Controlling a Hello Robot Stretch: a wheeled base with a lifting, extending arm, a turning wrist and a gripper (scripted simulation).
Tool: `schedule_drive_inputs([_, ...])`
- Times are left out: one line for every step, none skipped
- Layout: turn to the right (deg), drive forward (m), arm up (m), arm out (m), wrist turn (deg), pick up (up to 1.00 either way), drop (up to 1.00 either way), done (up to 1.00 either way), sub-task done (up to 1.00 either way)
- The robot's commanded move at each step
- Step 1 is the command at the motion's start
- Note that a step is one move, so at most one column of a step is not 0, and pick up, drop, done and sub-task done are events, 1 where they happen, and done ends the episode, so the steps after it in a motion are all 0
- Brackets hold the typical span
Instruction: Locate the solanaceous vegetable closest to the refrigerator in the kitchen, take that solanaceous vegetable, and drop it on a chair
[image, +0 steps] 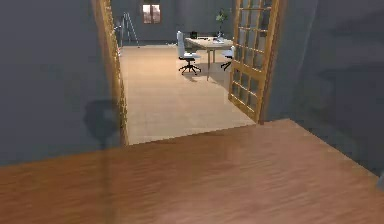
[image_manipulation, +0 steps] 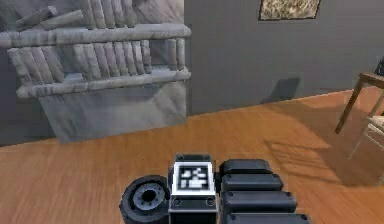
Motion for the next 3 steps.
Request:
schedule_drive_inputs([0.0,1.0,0.0,0.0,0.0,0.0,0.0,0.0,0.0])
schedule_drive_inputs([0.0,1.0,0.0,0.0,0.0,0.0,0.0,0.0,0.0])
schedule_drive_inputs([3.0,0.0,0.0,0.0,0.0,0.0,0.0,0.0,0.0])
